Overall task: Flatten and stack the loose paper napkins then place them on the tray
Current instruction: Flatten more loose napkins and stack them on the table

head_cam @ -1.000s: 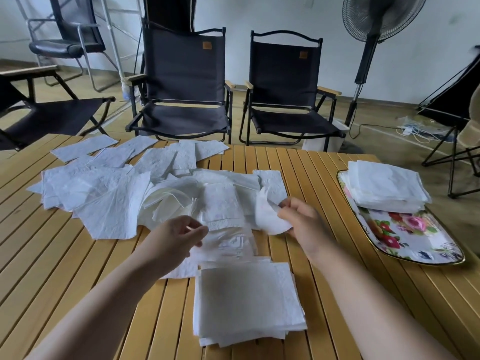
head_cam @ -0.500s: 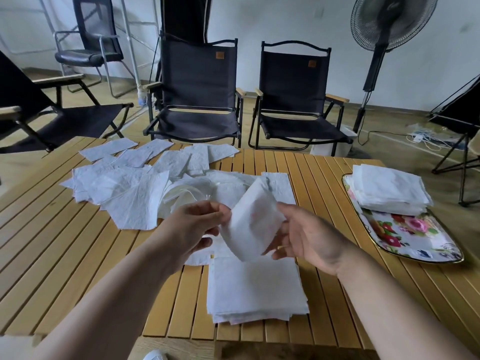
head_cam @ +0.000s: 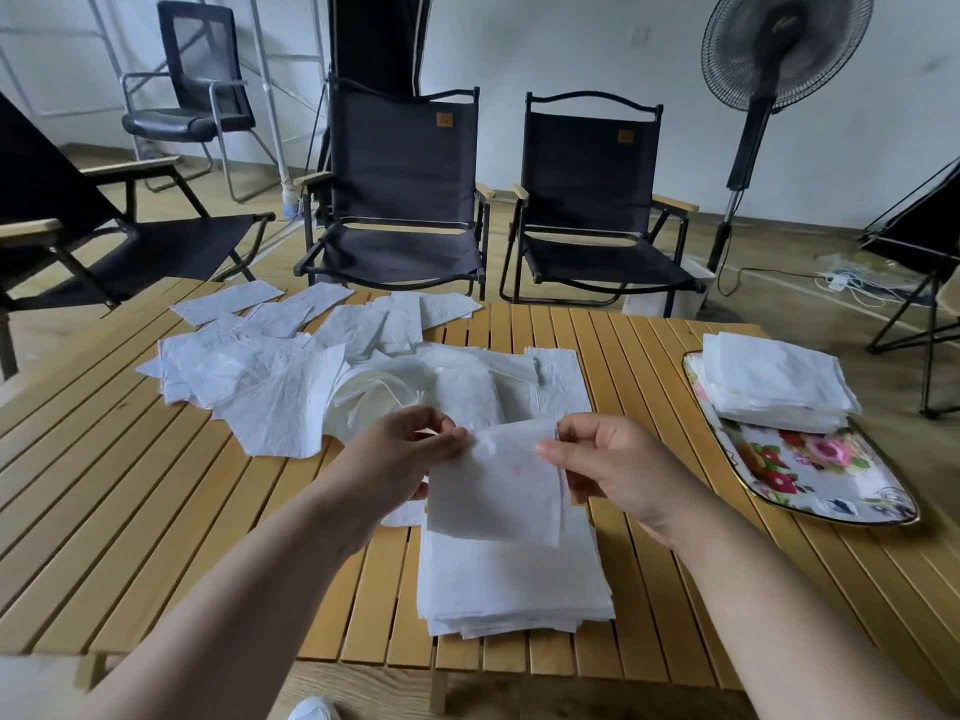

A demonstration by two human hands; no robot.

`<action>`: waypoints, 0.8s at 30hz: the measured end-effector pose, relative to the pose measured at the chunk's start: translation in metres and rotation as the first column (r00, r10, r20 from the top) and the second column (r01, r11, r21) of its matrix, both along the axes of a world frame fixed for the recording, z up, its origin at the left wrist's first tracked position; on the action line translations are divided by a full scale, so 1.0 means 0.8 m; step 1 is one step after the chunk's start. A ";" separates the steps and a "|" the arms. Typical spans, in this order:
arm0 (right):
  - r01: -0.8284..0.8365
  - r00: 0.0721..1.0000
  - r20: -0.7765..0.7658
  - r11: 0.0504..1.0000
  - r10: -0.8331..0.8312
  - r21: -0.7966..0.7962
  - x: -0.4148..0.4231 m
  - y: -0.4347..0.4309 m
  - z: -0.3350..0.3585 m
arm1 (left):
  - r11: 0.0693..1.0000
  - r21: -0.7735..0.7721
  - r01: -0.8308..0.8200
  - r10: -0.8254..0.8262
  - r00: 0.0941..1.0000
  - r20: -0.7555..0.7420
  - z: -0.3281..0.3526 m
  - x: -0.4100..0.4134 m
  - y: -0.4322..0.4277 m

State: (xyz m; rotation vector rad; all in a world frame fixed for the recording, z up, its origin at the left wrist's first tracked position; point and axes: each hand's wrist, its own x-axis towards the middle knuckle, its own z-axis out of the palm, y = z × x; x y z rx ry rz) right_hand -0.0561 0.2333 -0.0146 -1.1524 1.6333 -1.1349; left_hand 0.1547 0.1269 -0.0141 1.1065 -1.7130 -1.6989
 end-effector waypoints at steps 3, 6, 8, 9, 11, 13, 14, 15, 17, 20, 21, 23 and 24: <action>0.023 1.000 -0.003 1.000 -0.023 0.008 0.002 -0.001 0.000 | 1.000 -0.006 0.001 -0.001 1.000 0.007 -0.003 -0.002 -0.002; 0.067 0.997 0.038 0.997 -0.069 0.048 0.001 -0.002 0.001 | 0.999 0.018 0.045 -0.046 0.998 0.041 -0.003 0.000 -0.005; 0.068 0.996 0.039 0.983 -0.076 0.173 -0.005 -0.001 0.001 | 0.993 0.045 0.110 -0.114 0.986 0.120 -0.005 0.002 -0.006; 0.045 0.998 0.026 0.964 -0.053 0.261 -0.007 0.001 0.000 | 0.988 0.063 0.143 -0.152 0.973 0.171 -0.008 0.003 -0.007; -0.016 0.998 -0.046 0.902 0.040 0.431 -0.008 0.007 0.001 | 0.976 0.092 0.196 -0.214 0.940 0.265 -0.013 0.003 -0.006; -0.053 0.984 -0.113 0.838 0.136 0.543 -0.005 0.009 -0.001 | 0.972 0.087 0.219 -0.236 0.911 0.338 -0.018 0.000 -0.003; -0.053 0.976 -0.144 0.817 0.164 0.575 -0.003 0.007 -0.003 | 0.972 0.070 0.225 -0.234 0.897 0.374 -0.020 -0.003 -0.002; -0.039 0.968 -0.177 0.802 0.179 0.596 -0.002 0.005 -0.007 | 0.971 0.047 0.232 -0.231 0.882 0.411 -0.023 -0.006 -0.002; 0.001 0.945 -0.256 0.781 0.204 0.625 0.000 0.000 -0.014 | 0.964 -0.004 0.264 -0.229 0.844 0.485 -0.029 -0.012 -0.001; 0.066 0.875 -0.427 0.816 0.230 0.575 -0.003 -0.003 -0.025 | 0.946 -0.067 0.319 -0.225 0.789 0.572 -0.039 -0.015 -0.003; 0.087 0.849 -0.485 0.850 0.209 0.519 -0.005 -0.003 -0.028 | 0.941 -0.083 0.327 -0.218 0.776 0.592 -0.042 -0.016 -0.004; 0.088 0.828 -0.536 0.905 0.166 0.417 -0.005 -0.004 -0.027 | 0.937 -0.103 0.334 -0.206 0.767 0.608 -0.044 -0.016 -0.006; 0.067 0.827 -0.536 0.916 0.171 0.395 -0.005 -0.004 -0.026 | 0.935 -0.110 0.336 -0.204 0.766 0.610 -0.045 -0.015 -0.006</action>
